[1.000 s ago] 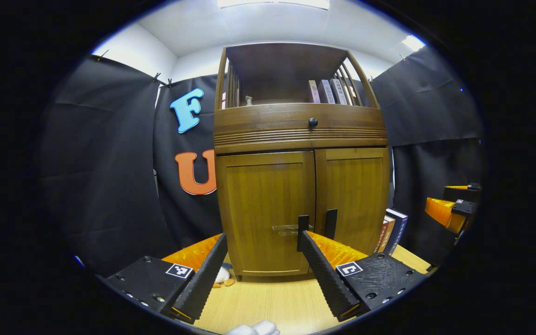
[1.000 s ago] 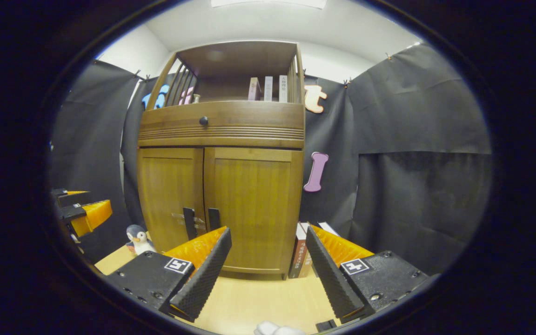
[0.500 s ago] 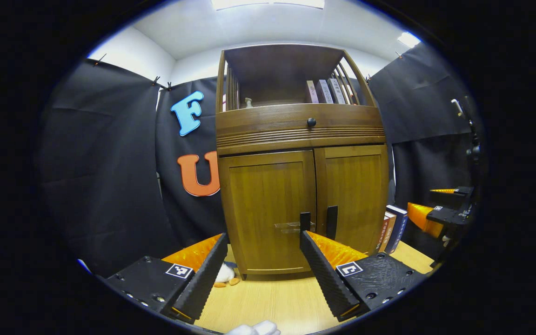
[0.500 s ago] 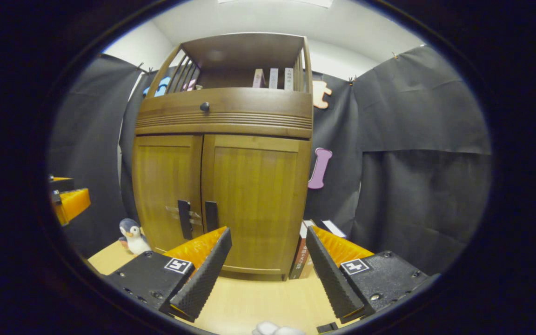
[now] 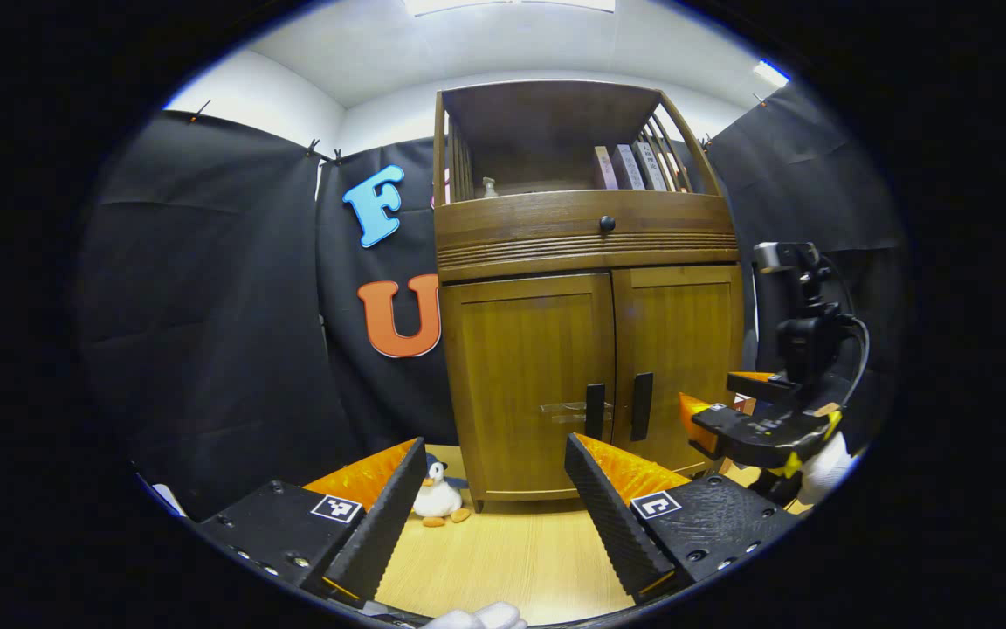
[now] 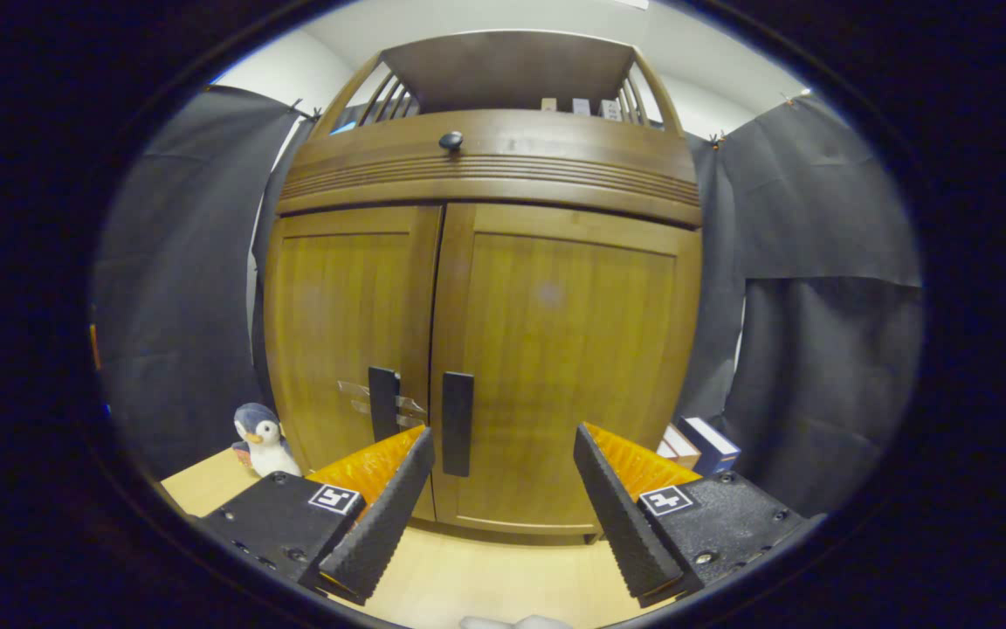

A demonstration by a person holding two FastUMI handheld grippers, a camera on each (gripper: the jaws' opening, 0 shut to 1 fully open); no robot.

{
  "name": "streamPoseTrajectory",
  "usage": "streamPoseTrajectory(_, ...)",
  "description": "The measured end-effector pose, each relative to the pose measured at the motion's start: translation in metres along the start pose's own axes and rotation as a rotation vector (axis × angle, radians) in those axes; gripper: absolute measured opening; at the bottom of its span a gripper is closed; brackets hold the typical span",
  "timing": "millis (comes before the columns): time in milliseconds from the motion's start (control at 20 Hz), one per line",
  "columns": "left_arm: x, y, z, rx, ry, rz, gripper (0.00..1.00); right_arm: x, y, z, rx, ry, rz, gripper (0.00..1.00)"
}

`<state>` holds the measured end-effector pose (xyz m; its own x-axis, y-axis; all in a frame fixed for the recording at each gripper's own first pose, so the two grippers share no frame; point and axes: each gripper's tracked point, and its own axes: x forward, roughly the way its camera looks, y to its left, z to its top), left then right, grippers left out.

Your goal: Open the right door of the double-door shoe cabinet with the right hand, and open the left door with the left hand.

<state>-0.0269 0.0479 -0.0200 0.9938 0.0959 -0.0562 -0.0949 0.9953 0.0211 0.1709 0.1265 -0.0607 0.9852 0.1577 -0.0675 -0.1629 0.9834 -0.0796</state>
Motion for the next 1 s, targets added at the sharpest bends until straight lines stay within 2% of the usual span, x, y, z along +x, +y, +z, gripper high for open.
streamPoseTrajectory(300, -0.009, 0.023, -0.006, -0.024, 0.023, 0.06, 0.96, 0.07, 0.031, -0.015, -0.01, 0.069, 0.009, 1.0)
streamPoseTrajectory(800, -0.004, 0.05, -0.009, -0.022, 0.044, 0.118, 0.96, 0.114, 0.039, -0.03, 0.051, 0.129, 0.001, 0.72)
streamPoseTrajectory(850, -0.004, 0.051, -0.009, -0.021, 0.043, 0.117, 1.0, 0.117, 0.041, -0.033, 0.059, 0.14, 0.009, 0.68)
streamPoseTrajectory(900, -0.003, 0.052, -0.008, -0.018, 0.042, 0.117, 0.96, 0.118, 0.042, -0.036, 0.065, 0.146, 0.01, 0.66)
streamPoseTrajectory(1000, -0.003, 0.053, -0.008, -0.016, 0.04, 0.116, 0.96, 0.12, 0.041, -0.038, 0.085, 0.15, 0.001, 0.6)
